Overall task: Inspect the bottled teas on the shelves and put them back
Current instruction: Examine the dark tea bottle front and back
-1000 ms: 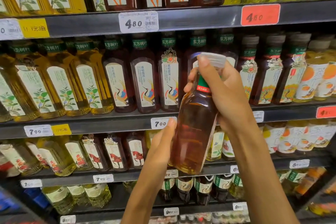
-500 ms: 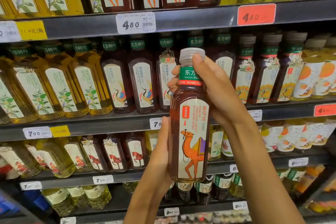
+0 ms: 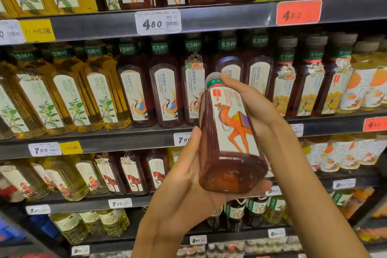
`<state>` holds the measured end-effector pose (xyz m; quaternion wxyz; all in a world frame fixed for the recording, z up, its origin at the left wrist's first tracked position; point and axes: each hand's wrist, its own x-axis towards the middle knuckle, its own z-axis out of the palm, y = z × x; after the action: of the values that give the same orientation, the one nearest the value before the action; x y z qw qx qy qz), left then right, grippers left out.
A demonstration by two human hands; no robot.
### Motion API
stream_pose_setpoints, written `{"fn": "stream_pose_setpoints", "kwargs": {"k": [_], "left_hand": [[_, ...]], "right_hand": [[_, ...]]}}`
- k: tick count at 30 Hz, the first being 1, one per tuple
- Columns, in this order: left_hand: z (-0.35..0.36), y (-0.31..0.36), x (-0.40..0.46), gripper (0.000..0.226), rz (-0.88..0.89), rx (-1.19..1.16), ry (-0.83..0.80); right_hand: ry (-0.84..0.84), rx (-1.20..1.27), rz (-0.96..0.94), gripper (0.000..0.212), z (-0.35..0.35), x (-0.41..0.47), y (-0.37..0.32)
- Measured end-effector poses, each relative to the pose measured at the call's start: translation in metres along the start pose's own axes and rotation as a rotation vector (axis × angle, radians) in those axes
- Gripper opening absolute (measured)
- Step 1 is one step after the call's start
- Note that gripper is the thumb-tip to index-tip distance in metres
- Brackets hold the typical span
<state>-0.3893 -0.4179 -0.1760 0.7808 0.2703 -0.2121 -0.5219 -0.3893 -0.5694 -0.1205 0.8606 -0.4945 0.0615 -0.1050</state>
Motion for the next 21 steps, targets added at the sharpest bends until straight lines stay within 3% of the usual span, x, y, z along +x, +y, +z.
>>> {"fn": "stream_pose_setpoints", "kwargs": {"k": [2,4,8,11,13,16,18,21], "left_hand": [[0.004,0.002,0.002,0.051,0.029,-0.077,0.072],[0.003,0.002,0.002,0.066,0.004,-0.159,0.123],[0.008,0.008,0.004,0.072,-0.073,-0.350,-0.146],[0.002,0.007,-0.002,0.092,0.003,-0.291,0.005],[0.001,0.005,-0.008,0.087,0.027,-0.286,-0.032],[-0.017,0.007,-0.005,0.094,-0.010,-0.091,-0.055],[-0.027,0.004,-0.002,0.084,-0.032,-0.042,-0.119],[-0.044,0.002,0.002,0.067,0.081,0.273,0.056]], "right_hand": [[-0.011,0.006,0.021,0.020,0.001,0.002,0.003],[-0.008,0.010,0.061,0.019,0.002,0.003,0.006],[0.022,0.007,0.108,0.019,0.004,0.007,0.007],[0.018,0.011,0.115,0.022,0.008,0.008,0.006],[0.011,0.025,0.101,0.022,0.011,0.008,0.005],[0.025,0.025,-0.037,0.020,0.017,0.008,0.001],[-0.006,-0.009,-0.215,0.015,0.020,0.007,-0.002],[-0.020,-0.114,-0.456,0.021,0.021,0.001,-0.004]]}}
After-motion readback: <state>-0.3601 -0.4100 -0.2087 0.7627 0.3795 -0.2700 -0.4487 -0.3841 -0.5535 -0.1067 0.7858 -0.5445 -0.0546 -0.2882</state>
